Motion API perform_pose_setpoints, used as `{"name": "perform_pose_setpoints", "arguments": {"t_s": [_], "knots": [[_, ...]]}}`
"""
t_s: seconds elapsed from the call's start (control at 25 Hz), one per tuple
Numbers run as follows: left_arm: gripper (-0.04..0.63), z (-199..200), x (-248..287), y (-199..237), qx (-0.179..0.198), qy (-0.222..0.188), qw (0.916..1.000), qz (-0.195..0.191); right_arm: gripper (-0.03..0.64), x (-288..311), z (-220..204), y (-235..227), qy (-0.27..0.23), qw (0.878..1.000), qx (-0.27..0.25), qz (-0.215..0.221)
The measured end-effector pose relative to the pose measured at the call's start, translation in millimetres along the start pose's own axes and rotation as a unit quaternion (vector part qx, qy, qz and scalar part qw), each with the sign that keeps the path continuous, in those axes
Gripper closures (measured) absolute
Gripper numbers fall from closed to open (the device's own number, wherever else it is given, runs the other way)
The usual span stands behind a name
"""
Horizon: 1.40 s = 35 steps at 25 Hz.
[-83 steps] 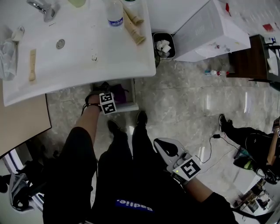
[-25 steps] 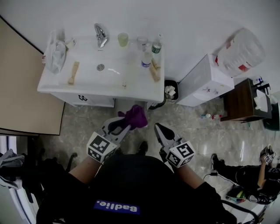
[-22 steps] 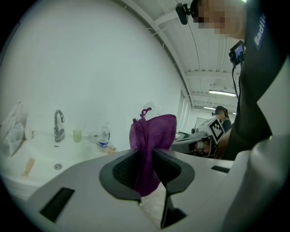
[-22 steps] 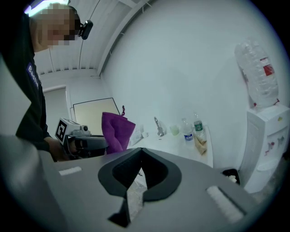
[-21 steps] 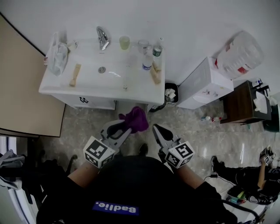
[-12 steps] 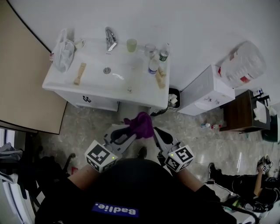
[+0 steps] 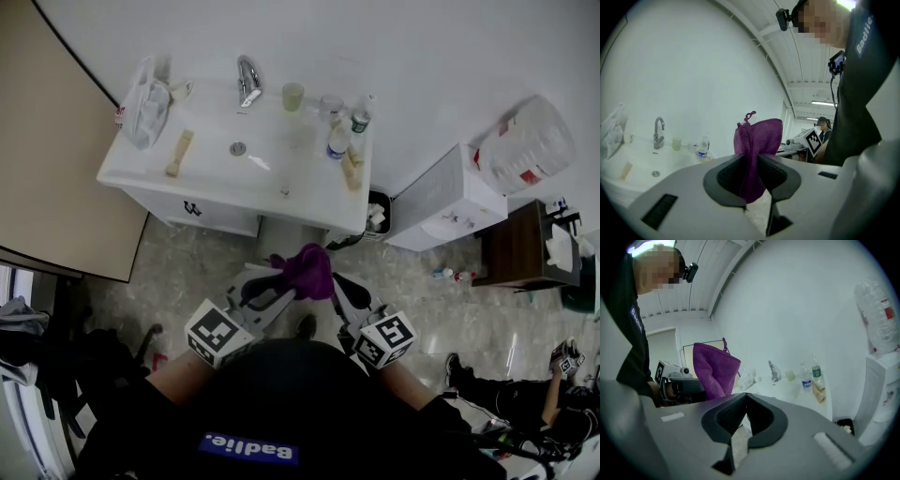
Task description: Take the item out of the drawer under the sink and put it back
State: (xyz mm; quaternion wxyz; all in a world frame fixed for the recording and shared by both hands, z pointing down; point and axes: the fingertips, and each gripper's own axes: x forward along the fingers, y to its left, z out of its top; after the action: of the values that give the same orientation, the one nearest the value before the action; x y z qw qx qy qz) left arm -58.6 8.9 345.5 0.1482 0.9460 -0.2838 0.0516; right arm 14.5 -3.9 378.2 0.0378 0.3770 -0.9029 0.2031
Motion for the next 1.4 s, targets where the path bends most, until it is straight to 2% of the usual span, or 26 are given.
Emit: {"name": "perform_pose_setpoints", "arguments": {"t_s": [0.16,0.68,0.92,1.4], "knots": [[0.506,-1.1,0.7,2.9,0.000,-0.003,1.0000,0.004,0.615,-0.6,-1.8,-0.3,0.001,1.000,0.003,0.000],[0.506,-28.5,25.3,13.0,0.021,0.045,0.9987,0.004,0.615,-12.7,-13.2,-14.0,0.005,1.000,0.015,-0.013],[0.506,-56.3,45.8,29.3,0.041,0.087,0.9953,0.009,0.615,-17.4,-20.4,-25.3,0.005,0.999,0.030,-0.024],[0.506,-129.5,96.4,73.3,0.067,0.181,0.9811,0.014,0.615,-28.0,-37.9,-53.9,0.017,0.997,0.054,-0.047]]}}
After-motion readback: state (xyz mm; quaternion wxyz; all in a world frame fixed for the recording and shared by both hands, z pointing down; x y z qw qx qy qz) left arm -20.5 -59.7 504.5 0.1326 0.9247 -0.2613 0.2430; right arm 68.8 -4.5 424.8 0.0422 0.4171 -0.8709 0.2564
